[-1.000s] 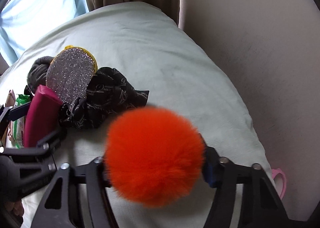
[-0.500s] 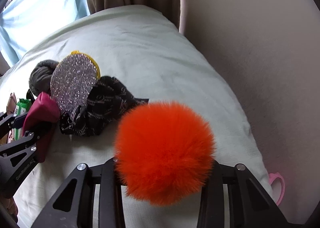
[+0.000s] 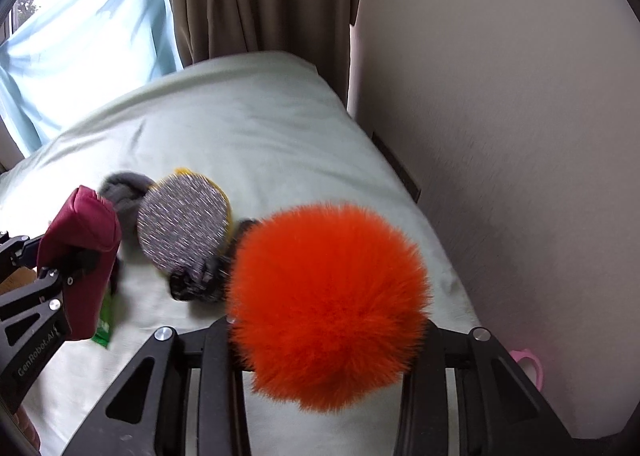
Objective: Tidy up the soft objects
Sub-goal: 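Carry the magenta pouch and orange pompom over the cardboard box with both tools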
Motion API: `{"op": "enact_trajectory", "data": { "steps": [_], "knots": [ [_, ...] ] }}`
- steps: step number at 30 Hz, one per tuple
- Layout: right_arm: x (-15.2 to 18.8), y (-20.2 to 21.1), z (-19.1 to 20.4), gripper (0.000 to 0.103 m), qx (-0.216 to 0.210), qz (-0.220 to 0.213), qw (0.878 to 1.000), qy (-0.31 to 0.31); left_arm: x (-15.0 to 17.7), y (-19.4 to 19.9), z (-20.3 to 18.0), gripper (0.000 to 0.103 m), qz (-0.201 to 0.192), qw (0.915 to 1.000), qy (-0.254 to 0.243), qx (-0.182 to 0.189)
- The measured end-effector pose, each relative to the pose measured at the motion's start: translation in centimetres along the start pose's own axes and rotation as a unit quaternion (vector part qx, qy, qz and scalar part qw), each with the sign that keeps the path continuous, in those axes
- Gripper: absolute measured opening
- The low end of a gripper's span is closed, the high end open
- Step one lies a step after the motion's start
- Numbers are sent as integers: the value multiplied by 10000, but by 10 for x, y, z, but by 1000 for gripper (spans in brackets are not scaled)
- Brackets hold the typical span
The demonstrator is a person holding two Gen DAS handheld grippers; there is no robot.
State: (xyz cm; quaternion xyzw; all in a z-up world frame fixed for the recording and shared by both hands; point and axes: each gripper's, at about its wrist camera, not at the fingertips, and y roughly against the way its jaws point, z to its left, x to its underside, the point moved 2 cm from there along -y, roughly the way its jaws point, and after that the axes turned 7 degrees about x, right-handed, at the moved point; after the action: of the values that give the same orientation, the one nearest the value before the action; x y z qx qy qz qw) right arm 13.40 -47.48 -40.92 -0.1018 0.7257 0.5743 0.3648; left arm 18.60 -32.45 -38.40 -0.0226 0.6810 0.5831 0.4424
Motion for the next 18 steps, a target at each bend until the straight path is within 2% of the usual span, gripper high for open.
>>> {"op": "enact_trajectory", "data": {
  "steps": [5,11,18],
  "knots": [
    [-17,54,7,33,13,-262,9997,15,-17,54,24,26,-236,9992,305,51],
    [-44,125,30,33,-49,-609,9981,6,-22,128,73,26,-532,9976,438,-65],
    [-64,203,94,33,-388,-833,9956,179,-9,202,160,26,-597,9936,862,-415]
  ]
}}
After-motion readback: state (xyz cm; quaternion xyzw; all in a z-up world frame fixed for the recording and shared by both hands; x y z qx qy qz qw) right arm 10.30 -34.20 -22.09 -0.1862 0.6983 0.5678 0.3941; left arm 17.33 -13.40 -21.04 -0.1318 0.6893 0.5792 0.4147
